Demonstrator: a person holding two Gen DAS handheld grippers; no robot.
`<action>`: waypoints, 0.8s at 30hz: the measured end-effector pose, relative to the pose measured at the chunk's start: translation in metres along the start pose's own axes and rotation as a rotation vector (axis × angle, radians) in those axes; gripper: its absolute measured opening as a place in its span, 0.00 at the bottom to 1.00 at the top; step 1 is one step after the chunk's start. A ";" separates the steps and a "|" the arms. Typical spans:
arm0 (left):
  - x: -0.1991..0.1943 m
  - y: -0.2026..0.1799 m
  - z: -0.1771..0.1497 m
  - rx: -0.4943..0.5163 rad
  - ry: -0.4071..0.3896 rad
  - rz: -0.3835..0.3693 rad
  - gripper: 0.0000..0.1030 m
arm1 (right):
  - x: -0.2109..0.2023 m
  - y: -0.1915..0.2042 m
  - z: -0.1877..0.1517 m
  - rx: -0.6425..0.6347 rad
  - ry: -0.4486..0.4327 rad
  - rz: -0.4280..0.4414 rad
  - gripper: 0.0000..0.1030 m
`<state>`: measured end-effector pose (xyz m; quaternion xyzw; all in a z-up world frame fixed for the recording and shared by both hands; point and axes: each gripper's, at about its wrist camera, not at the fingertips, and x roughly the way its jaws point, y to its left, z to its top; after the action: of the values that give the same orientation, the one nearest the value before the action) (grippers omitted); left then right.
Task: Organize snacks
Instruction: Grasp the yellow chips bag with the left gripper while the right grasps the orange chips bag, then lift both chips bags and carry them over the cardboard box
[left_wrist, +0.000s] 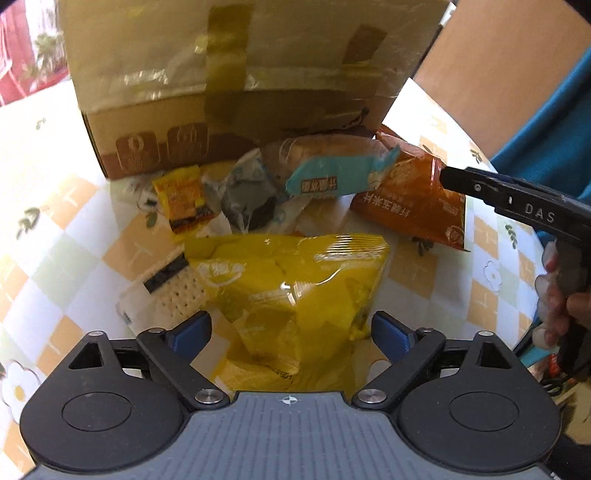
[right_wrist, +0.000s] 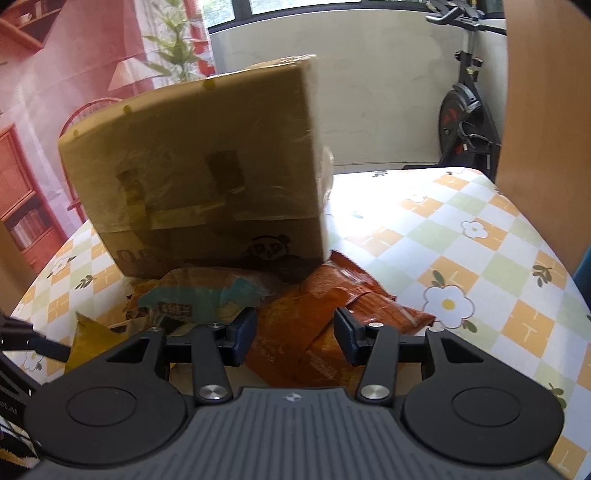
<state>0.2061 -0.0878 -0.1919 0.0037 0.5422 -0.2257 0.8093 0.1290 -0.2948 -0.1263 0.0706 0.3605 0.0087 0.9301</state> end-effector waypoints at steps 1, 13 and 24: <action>0.001 0.002 0.000 -0.015 0.002 -0.010 0.92 | 0.000 -0.002 0.000 0.008 -0.002 -0.004 0.48; -0.016 0.014 -0.004 -0.078 -0.108 -0.028 0.60 | 0.010 -0.025 -0.005 0.131 0.027 -0.061 0.75; -0.035 0.015 -0.003 -0.057 -0.201 -0.047 0.60 | 0.043 -0.054 0.002 0.369 0.052 -0.064 0.86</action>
<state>0.1981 -0.0612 -0.1660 -0.0546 0.4644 -0.2287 0.8538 0.1600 -0.3460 -0.1611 0.2280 0.3819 -0.0855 0.8915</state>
